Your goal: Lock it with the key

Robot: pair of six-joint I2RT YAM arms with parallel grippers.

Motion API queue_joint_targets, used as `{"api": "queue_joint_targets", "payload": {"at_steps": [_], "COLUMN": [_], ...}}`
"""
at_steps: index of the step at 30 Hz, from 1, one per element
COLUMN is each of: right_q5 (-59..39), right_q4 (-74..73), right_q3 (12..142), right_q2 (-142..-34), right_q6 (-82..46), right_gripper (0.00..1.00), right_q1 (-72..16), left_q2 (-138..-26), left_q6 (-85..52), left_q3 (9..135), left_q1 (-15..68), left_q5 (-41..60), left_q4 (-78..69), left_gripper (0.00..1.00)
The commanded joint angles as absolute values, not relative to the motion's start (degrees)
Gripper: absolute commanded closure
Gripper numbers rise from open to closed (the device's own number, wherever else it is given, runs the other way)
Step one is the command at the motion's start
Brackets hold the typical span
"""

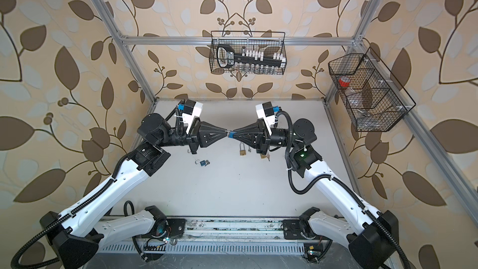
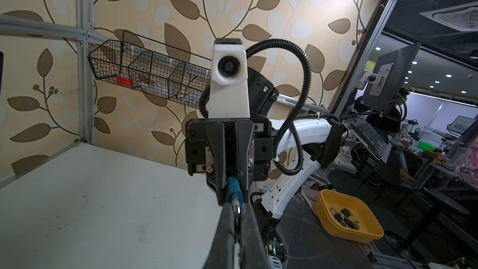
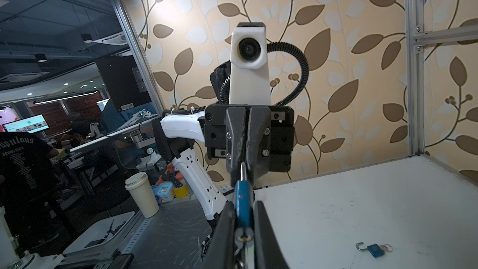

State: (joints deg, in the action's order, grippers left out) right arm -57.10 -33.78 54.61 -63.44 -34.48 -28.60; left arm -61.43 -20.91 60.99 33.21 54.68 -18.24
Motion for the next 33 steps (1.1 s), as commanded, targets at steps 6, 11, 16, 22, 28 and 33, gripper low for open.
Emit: {"api": "queue_joint_targets", "payload": {"at_steps": [6, 11, 16, 22, 28, 33], "right_q5": [-52.55, -52.35, -51.18, -48.10, -43.46, -39.42], "right_q4": [-37.00, -37.43, -34.59, -27.90, -20.72, -17.47], "right_q3": [57.75, 58.02, 57.40, 56.77, 55.62, 53.84], "right_q2": [-66.08, -66.10, -64.57, -61.84, -56.50, -53.01], "right_q6": [-34.98, -34.81, -31.95, -26.70, -21.38, -23.88], "right_gripper": [1.00, 1.00, 1.00, 0.94, 0.42, 0.65], "right_q1": [-30.08, -30.51, -30.57, -29.84, -27.55, -24.03], "left_q2": [-63.27, -64.34, -61.87, -60.12, -60.03, -59.50], "left_q6": [-18.37, -18.49, -17.36, -23.35, -25.32, -22.73], "left_q3": [61.00, 59.89, 58.87, 58.32, 58.83, 59.32], "left_q1": [39.47, 40.61, 40.45, 34.62, 30.98, 30.91], "left_q5": [57.07, 56.56, 51.61, 50.83, 54.11, 54.58], "left_q4": [-18.50, -19.33, -19.06, -22.43, -23.32, -20.83], "left_gripper": [1.00, 1.00, 1.00, 1.00, 1.00, 1.00]}}
